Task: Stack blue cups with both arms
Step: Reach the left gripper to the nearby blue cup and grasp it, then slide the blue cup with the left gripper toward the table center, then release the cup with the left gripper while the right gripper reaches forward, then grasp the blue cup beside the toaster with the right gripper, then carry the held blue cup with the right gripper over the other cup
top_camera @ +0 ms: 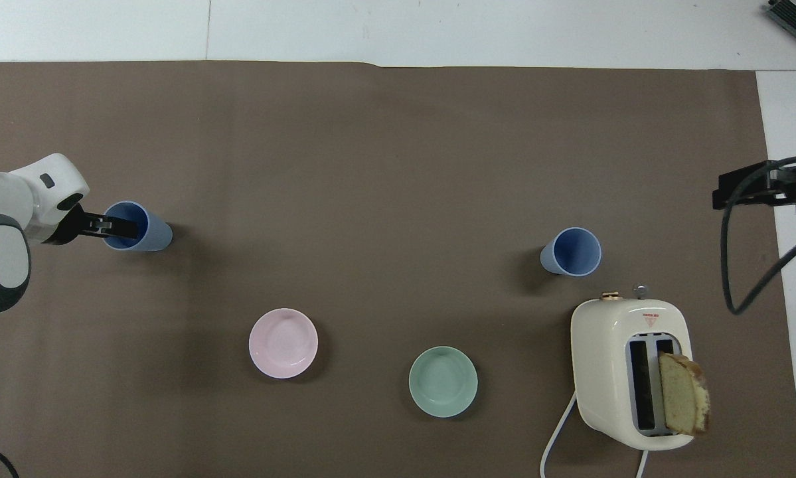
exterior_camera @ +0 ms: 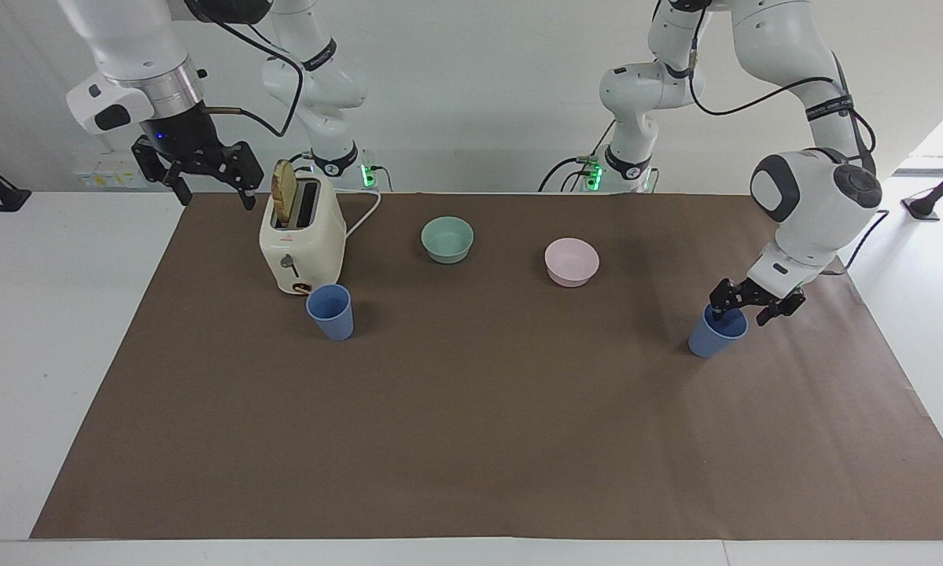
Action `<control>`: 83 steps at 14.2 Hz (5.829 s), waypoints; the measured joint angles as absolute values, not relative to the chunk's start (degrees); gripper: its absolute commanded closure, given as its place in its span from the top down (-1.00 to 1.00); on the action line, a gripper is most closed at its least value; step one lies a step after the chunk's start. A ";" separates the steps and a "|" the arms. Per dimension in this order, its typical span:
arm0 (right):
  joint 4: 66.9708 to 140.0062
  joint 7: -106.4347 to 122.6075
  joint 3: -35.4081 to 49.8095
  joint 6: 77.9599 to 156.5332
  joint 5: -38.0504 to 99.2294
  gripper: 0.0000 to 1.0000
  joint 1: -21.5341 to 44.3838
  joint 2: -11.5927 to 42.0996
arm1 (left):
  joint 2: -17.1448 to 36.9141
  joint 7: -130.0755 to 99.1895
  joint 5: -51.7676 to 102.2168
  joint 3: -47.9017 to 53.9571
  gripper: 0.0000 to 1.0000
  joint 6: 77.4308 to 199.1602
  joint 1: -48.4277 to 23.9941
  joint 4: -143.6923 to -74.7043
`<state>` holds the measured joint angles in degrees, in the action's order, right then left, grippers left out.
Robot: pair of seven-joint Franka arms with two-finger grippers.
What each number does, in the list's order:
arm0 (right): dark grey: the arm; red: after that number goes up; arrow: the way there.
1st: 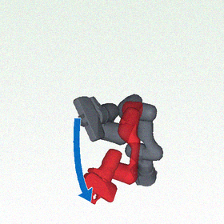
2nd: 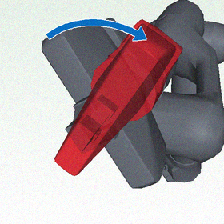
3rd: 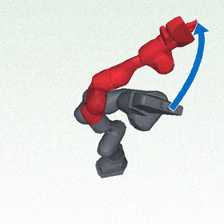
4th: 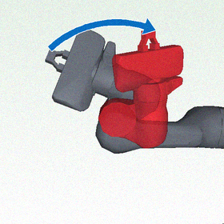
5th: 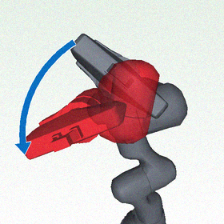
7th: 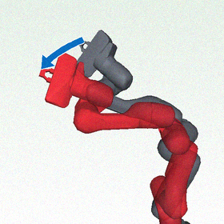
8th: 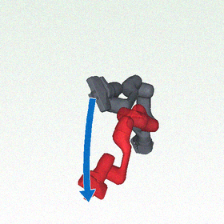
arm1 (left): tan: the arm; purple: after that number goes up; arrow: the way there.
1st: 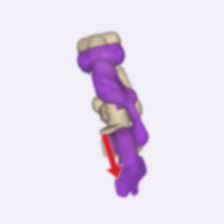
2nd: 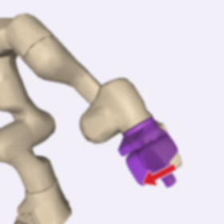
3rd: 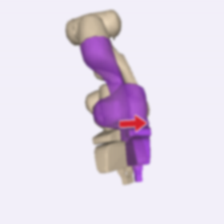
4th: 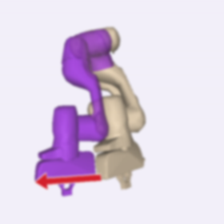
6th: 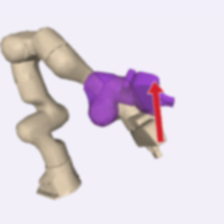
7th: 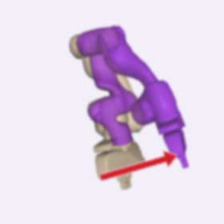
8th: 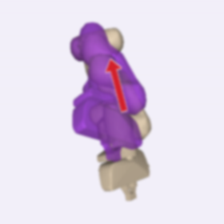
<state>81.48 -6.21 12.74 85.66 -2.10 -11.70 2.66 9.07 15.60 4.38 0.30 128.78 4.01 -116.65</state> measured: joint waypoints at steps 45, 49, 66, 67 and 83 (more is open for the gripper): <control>105.57 -7.30 13.05 110.29 2.30 1.00 -9.24 6.48 | -2.03 1.96 3.70 -0.28 1.00 101.03 -7.59 -100.24; 109.64 -8.17 12.97 114.15 2.30 1.00 -8.63 9.44 | -1.87 2.64 2.85 -0.38 1.00 94.38 -6.10 -94.35; 112.50 -6.22 13.02 119.45 0.81 -1.00 -6.86 11.17 | -0.54 3.01 2.13 -0.34 1.00 88.87 -6.05 -89.90; 111.53 -6.22 13.03 118.61 0.81 -1.00 -6.85 11.25 | -0.54 3.01 2.13 -0.34 1.00 88.87 -6.05 -89.89; 83.52 -15.53 13.61 101.60 0.92 -1.00 7.88 16.95 | -0.71 3.01 2.13 -0.29 1.00 88.87 -6.05 -89.61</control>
